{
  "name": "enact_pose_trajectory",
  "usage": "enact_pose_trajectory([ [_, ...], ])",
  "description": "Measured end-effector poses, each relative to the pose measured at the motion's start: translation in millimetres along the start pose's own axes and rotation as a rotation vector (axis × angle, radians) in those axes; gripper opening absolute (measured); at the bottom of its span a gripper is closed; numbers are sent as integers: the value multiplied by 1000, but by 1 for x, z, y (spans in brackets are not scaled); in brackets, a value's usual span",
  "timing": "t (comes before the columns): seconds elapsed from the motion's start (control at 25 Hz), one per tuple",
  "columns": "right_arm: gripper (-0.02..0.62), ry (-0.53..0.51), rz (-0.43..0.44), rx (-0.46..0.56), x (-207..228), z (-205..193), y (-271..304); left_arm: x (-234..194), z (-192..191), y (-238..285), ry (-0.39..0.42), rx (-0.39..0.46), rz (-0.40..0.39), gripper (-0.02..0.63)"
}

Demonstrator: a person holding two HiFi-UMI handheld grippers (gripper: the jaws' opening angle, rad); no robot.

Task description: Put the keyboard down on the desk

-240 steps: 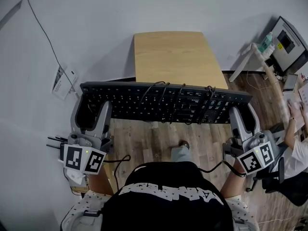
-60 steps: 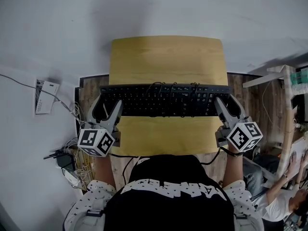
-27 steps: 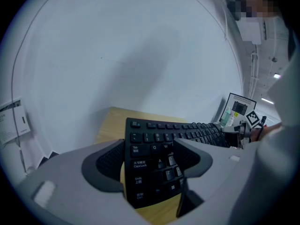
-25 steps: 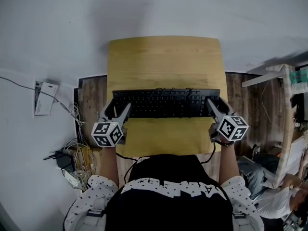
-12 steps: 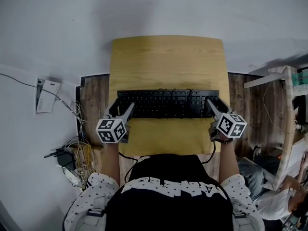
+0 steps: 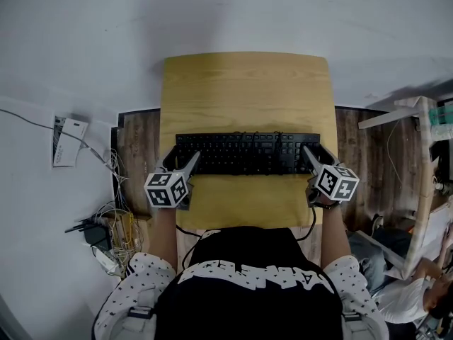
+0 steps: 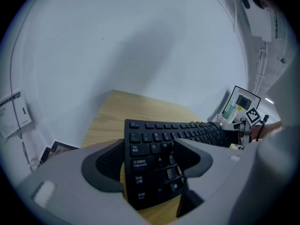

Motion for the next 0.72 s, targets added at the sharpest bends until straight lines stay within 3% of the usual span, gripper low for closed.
enact_pose_trajectory([
  [0.72, 255, 6, -56, -24, 6, -7, 11, -1, -7, 7, -10, -42, 1, 339],
])
Point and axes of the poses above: the fingertips, and each gripper's own axes: y forward along the fingers, x to its right, z out of its top, the point moved 2 cm from there along -y, backward along the fingers, and after that the axes turned 1 degree about y, right-handed, at the moved point
